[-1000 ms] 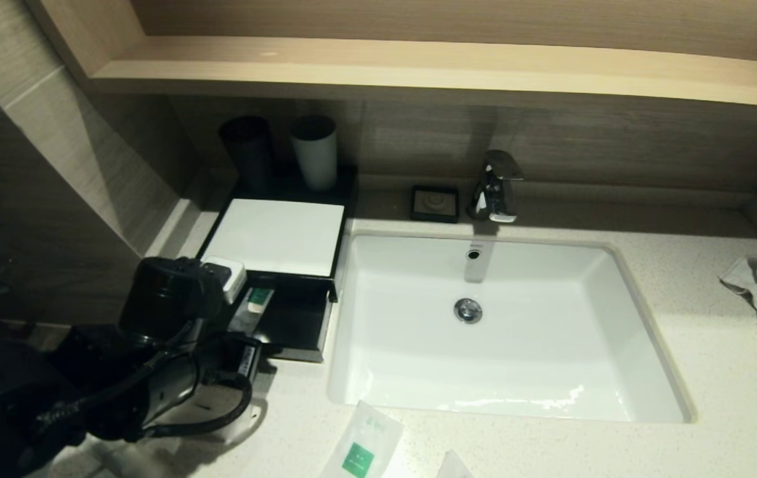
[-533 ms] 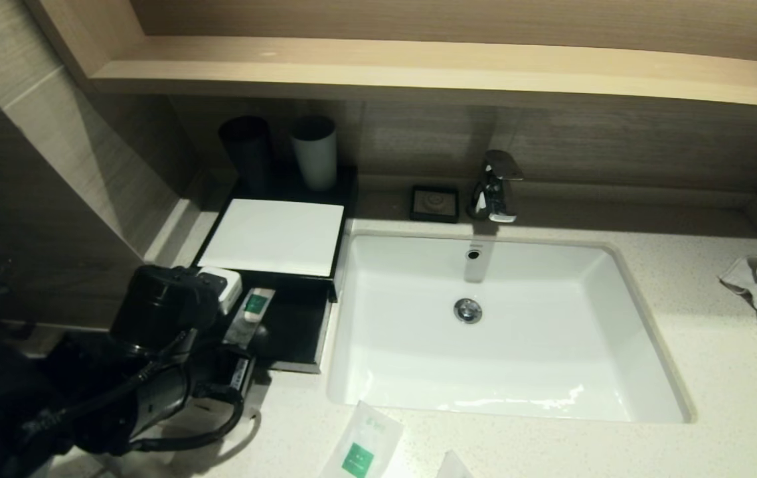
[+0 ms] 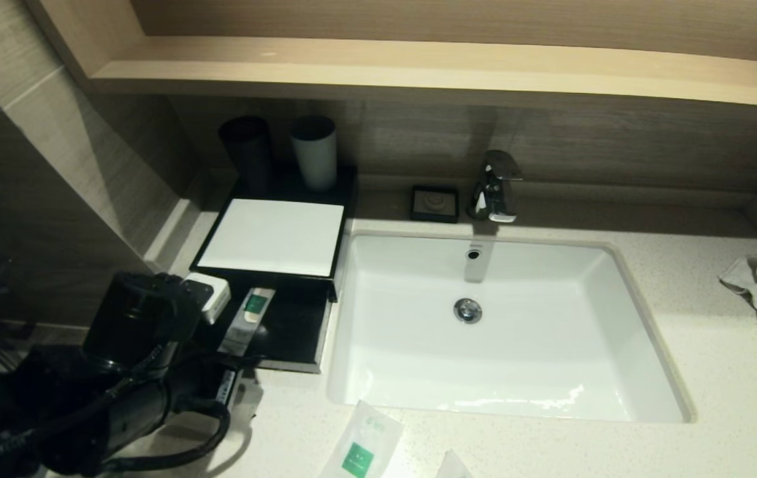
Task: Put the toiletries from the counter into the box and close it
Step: Open the drawer, then pick up the bathroom toiletry
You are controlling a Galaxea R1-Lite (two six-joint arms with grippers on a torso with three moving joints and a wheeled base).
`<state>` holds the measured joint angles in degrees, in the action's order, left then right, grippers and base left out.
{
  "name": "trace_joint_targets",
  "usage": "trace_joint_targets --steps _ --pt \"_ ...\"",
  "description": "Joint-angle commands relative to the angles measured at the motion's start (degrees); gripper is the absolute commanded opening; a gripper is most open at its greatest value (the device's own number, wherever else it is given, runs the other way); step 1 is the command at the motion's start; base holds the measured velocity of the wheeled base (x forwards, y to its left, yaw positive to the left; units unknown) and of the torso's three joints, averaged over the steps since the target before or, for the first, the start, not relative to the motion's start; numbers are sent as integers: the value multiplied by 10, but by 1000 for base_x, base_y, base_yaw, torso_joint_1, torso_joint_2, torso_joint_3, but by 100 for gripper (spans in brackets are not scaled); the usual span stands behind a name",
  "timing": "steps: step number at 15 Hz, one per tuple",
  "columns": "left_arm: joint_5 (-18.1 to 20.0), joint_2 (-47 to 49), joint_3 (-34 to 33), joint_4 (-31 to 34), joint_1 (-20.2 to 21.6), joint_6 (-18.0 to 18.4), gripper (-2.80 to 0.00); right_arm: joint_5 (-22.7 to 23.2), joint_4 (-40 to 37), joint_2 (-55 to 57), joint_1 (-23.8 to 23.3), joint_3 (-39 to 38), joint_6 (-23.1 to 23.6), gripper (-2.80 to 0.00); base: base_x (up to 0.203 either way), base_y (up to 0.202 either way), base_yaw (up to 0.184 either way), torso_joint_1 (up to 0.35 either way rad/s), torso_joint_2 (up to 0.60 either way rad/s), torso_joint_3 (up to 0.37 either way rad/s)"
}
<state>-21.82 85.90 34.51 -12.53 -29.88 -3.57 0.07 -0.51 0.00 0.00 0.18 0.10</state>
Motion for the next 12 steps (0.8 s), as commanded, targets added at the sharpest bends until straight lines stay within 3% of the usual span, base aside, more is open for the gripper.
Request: trace_joint_targets --steps 1,7,12 --pt "-2 -20 -7 -2 0 0 -280 0 0 0 0 0 0 -280 0 0 0 0 0 0" --pt "-1 -111 7 9 0 -1 -280 0 0 0 -1 0 0 -280 0 0 0 0 0 0" --pt "-2 -221 12 145 1 -3 -280 0 0 0 0 0 0 -280 0 0 0 0 0 0"
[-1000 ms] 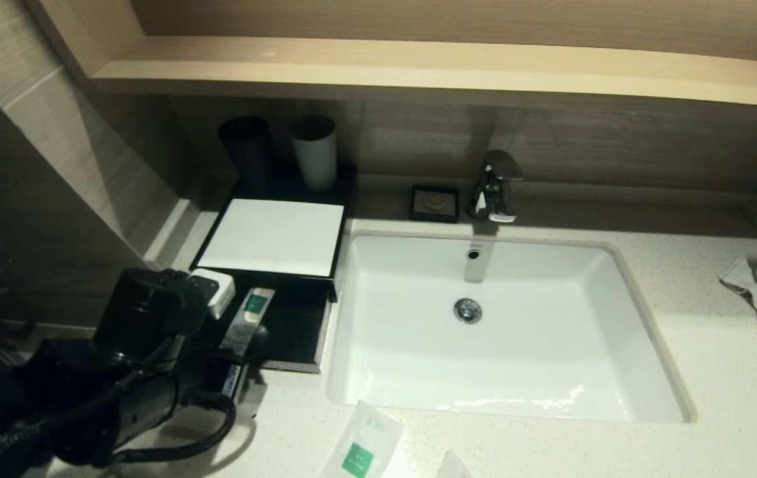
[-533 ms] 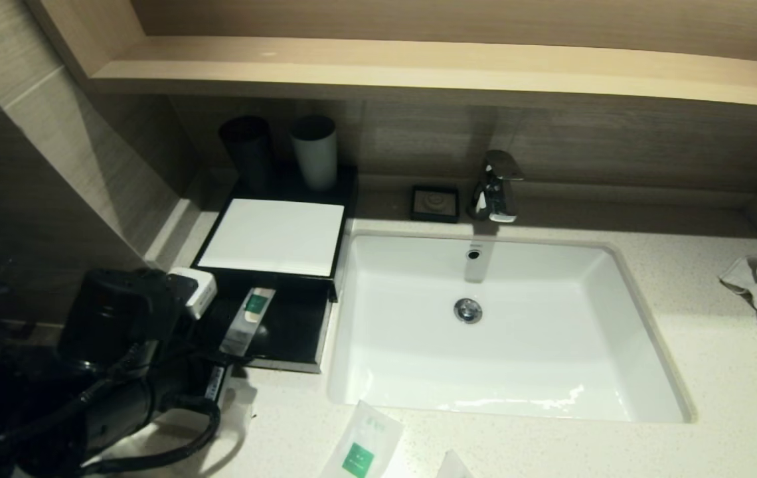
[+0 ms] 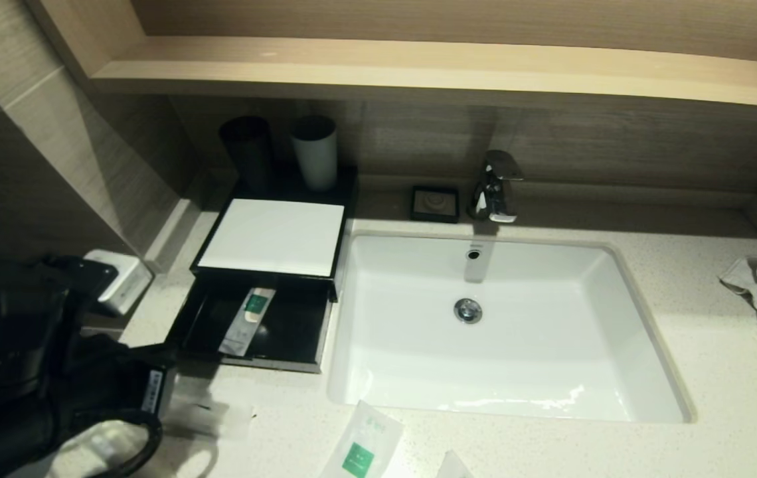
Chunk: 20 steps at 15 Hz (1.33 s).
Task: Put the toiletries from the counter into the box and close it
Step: Pick up the bathroom toiletry
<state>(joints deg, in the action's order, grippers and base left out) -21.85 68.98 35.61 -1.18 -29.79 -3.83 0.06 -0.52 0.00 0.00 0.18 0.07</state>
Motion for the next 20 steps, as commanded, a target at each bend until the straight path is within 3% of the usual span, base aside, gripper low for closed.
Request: trace_joint_targets --steps 1,7,13,17,20 --pt "-1 -72 2 62 1 0 -280 0 0 0 0 0 0 -280 0 0 0 0 0 0" --pt "3 -181 -18 195 2 0 -280 0 0 0 0 0 0 -280 0 0 0 0 0 0" --pt "93 -236 -86 209 1 5 -280 0 0 0 0 0 0 -280 0 0 0 0 0 0" --pt "144 -215 -64 199 1 4 -280 0 0 0 0 0 0 -280 0 0 0 0 0 0" --pt "166 -125 13 196 0 4 -280 0 0 0 0 0 0 -280 0 0 0 0 0 0"
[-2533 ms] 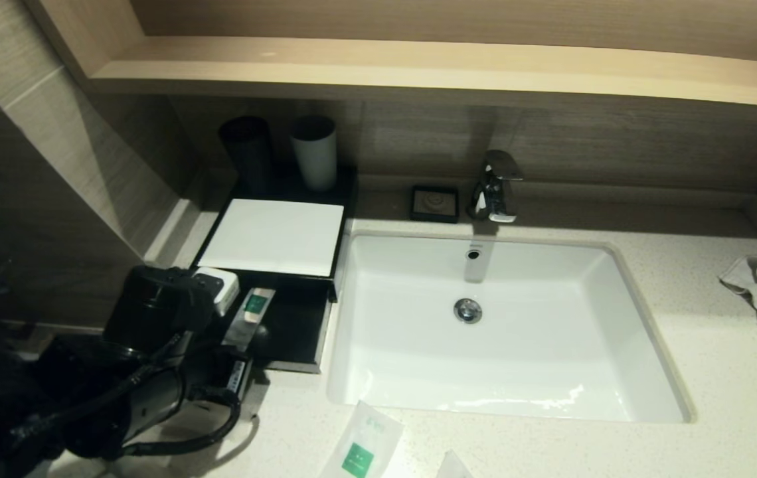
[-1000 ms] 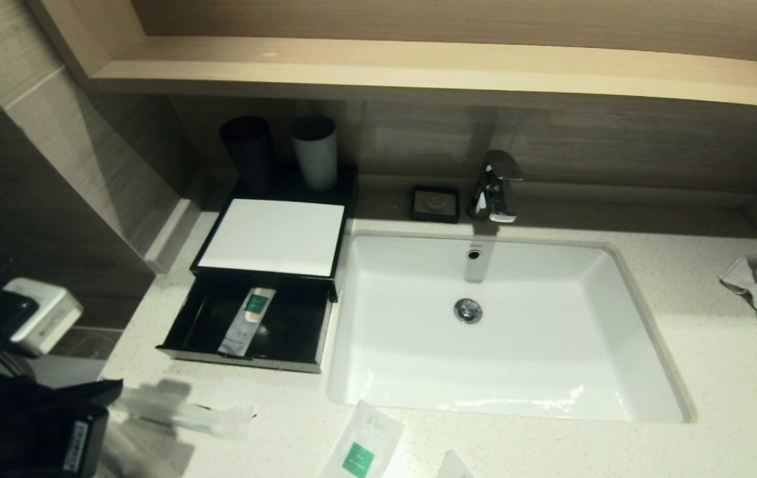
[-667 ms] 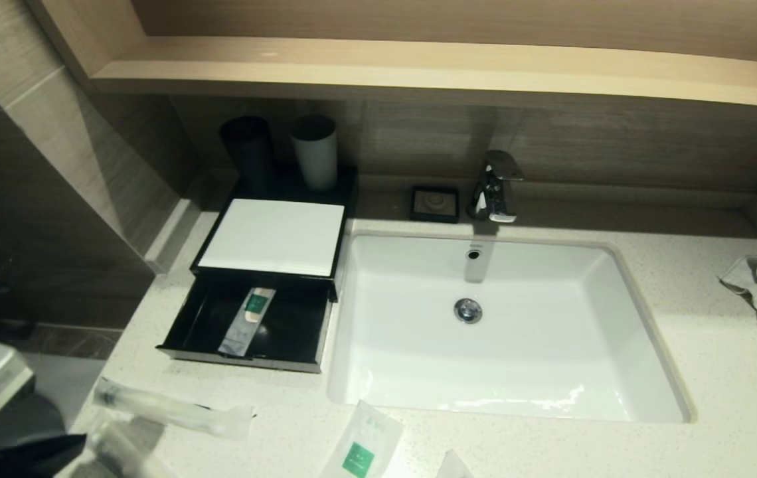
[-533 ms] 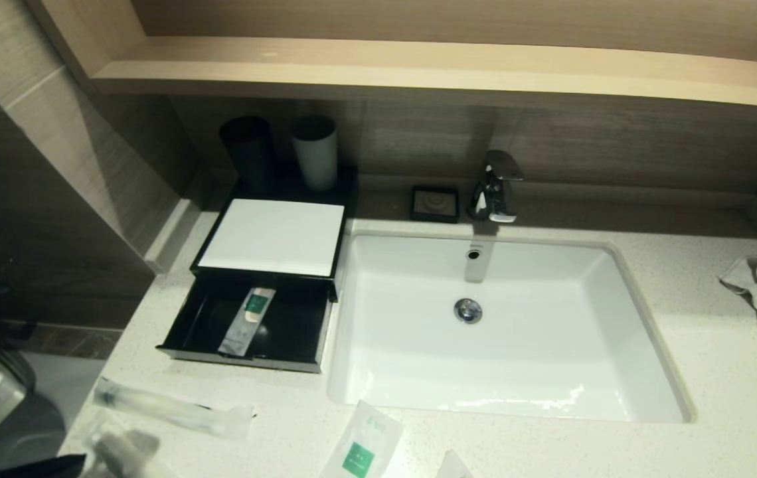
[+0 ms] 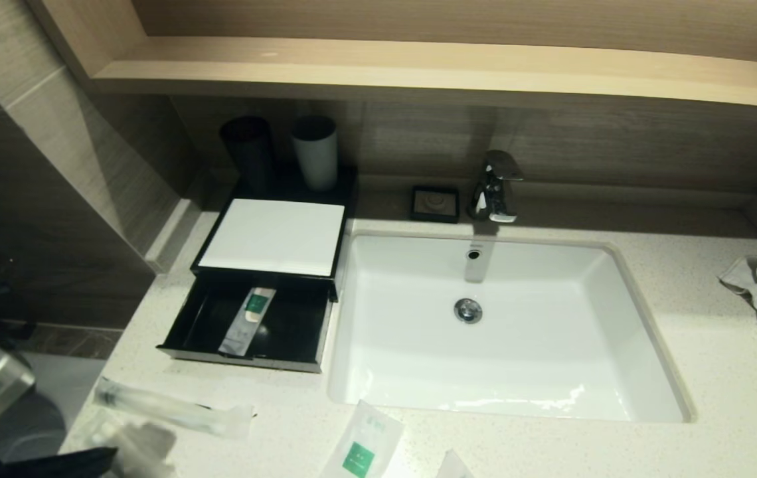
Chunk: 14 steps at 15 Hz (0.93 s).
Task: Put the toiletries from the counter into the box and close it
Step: Pick up the bathroom toiletry
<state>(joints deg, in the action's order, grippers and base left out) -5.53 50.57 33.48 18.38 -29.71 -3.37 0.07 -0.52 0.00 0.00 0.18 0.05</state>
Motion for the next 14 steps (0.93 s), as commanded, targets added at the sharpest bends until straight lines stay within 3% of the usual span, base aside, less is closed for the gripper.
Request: trace_joint_targets --steps 1,5,14 --pt "7 98 67 1 0 0 -280 0 0 0 0 0 0 -280 0 0 0 0 0 0" --pt "13 195 146 8 -15 1 -280 0 0 0 0 0 0 -280 0 0 0 0 0 0" --pt "11 267 149 7 -126 -3 -280 0 0 0 -1 0 1 -280 0 0 0 0 0 0"
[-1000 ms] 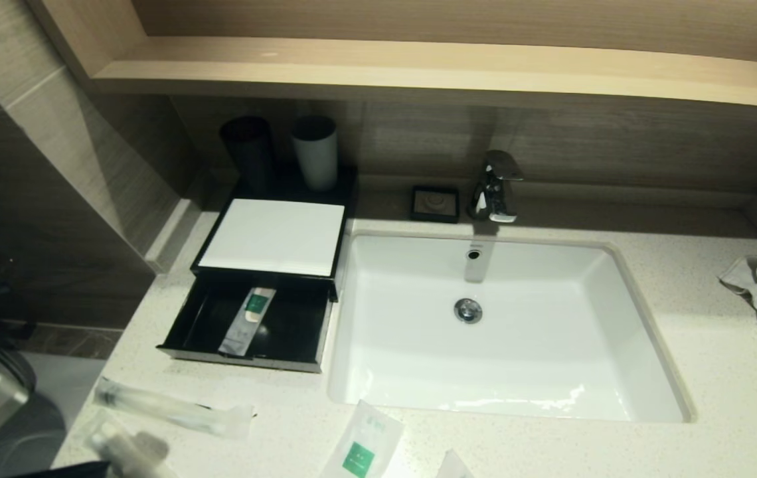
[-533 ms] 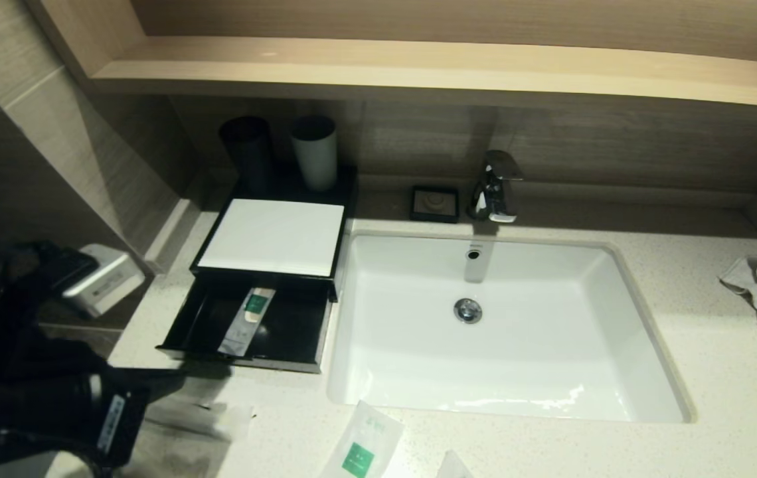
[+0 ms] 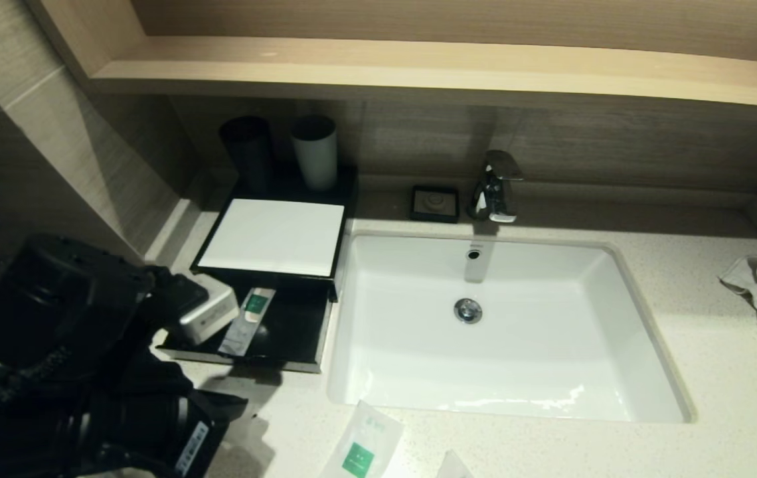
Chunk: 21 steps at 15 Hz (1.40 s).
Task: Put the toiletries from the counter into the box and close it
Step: Pick up the bathroom toiletry
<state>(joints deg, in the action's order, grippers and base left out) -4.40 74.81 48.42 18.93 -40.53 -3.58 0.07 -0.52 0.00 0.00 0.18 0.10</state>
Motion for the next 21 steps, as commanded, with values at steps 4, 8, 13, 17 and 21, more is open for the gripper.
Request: trace_joint_targets --steps 4,8,13,17,21 --pt "-27 46 0 4 -72 -28 -280 0 0 0 -1 0 0 -280 0 0 0 0 0 0" --pt "-52 72 6 8 -136 -41 -280 0 0 0 0 0 0 -280 0 0 0 0 0 0" --pt "-55 125 43 4 -150 -26 -280 0 0 0 0 0 0 -280 0 0 0 0 0 0" --pt "-54 140 48 3 -156 53 -280 0 0 0 0 0 0 -280 0 0 0 0 0 0" --pt "-48 155 49 -7 -156 92 -280 0 0 0 0 0 0 -280 0 0 0 0 0 0"
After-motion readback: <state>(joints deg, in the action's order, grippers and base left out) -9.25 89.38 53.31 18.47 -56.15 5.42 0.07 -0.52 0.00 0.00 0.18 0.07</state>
